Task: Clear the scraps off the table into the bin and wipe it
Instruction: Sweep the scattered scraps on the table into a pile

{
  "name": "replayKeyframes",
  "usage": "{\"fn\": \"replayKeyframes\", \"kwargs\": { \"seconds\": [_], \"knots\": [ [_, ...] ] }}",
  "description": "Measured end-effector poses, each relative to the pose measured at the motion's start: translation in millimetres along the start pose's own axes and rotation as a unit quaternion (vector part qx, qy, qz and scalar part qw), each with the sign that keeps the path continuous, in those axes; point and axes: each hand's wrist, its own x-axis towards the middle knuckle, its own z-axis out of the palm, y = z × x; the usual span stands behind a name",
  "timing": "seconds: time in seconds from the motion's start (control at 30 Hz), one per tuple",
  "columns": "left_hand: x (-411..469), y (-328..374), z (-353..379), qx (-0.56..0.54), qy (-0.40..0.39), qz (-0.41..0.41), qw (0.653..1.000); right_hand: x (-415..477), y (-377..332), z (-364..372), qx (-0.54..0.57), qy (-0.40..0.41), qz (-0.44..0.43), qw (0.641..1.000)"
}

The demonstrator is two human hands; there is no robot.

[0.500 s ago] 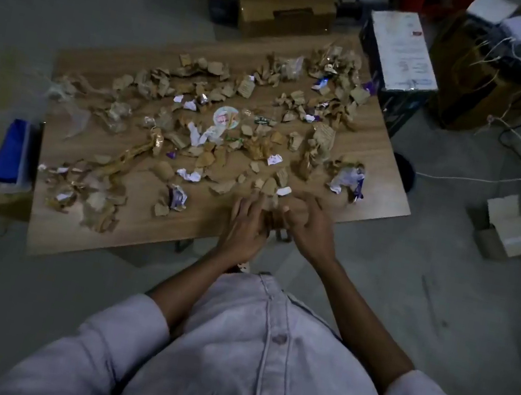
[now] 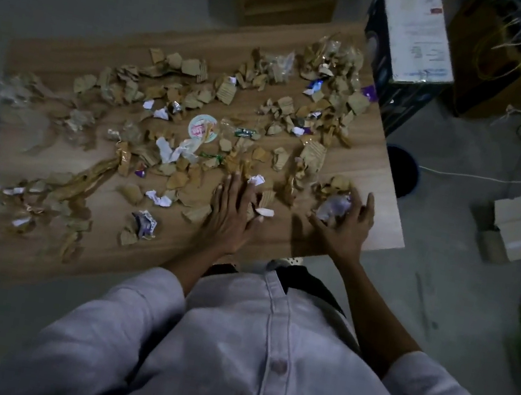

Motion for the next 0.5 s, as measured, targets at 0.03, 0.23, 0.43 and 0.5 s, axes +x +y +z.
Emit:
{"fn": "replayKeyframes", "kwargs": {
  "seconds": [0.03, 0.23, 0.43, 0.5],
  "knots": [
    [8.3, 0.9, -0.2, -0.025, 0.016, -0.019, 0.999, 8.6, 0.6, 1.5, 0.024, -0.013, -0.007, 1.0],
    [56.2, 33.2, 8.3, -0.239, 0.095, -0.097, 0.961, 35.3, -19.4, 29.1, 0.08, -0.114, -0.061, 0.988],
    [76.7, 74.7, 8.8, -0.395, 0.126, -0.148, 0.898, 34.0, -87.2, 66.8, 0.214, -0.147, -0.023, 0.966],
    [81.2, 79.8, -4.5, -0.475, 0.153, -0.189, 0.846, 36.8, -106.5, 72.9, 0.285, -0.163, 0.01, 0.944]
  ]
}}
